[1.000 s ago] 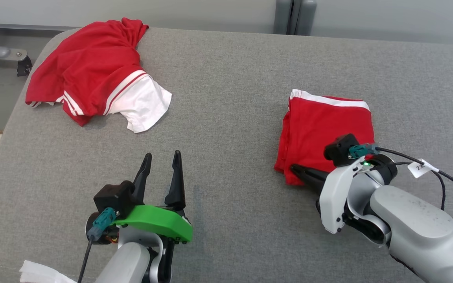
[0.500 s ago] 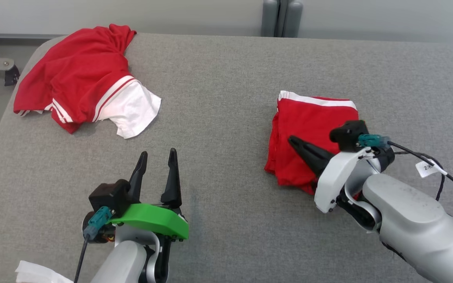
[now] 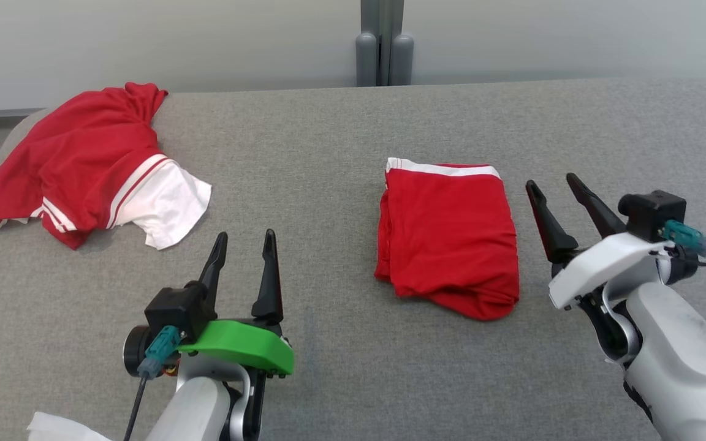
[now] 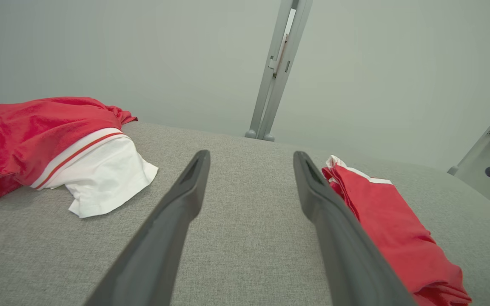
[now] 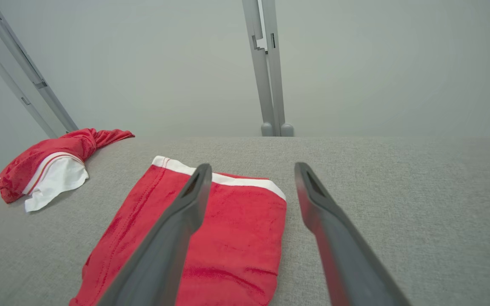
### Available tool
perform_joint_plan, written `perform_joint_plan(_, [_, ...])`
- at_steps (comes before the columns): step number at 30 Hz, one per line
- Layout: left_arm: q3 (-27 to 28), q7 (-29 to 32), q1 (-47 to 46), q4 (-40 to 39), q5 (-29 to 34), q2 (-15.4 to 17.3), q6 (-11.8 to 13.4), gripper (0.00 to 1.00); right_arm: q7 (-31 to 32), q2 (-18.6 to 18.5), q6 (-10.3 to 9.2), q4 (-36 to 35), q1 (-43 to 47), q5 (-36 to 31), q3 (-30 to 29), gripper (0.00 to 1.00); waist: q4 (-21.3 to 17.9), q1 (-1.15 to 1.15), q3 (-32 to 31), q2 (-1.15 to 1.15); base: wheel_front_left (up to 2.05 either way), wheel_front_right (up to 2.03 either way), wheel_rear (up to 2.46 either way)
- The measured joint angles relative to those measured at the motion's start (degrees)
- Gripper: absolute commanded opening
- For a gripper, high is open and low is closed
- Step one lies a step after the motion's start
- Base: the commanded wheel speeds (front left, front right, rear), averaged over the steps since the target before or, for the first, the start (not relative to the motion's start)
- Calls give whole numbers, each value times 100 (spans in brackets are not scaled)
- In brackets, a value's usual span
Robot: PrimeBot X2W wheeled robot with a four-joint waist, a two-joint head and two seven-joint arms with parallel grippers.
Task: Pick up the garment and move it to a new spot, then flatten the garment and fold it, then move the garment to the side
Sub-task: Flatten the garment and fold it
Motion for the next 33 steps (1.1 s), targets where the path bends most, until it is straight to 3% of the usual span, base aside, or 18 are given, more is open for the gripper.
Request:
perform_joint_plan(6, [322, -8, 282, 1, 126, -25, -29, 100, -2, 608, -1, -866, 1139, -1307, -1513, 100, -164, 0, -87, 0, 0, 0, 0])
perform_joint_plan(11, [560, -7, 544, 20, 216, -70, -134, 100, 2, 1180, 0, -1538, 1840, -2028, -2101, 100, -203, 0, -105, 0, 0, 0, 0])
perform_joint_plan(17, [740, -7, 700, 49, 357, -152, -207, 100, 236, 1492, 0, -2091, 2235, -2338, -2313, 100, -202, 0, -134, 0, 0, 0, 0])
perform_joint_plan(33, [931, -7, 709, 114, 576, -264, -337, 100, 533, 1619, 0, -2428, 2526, -2460, -2346, 100, -177, 0, -132, 0, 0, 0, 0])
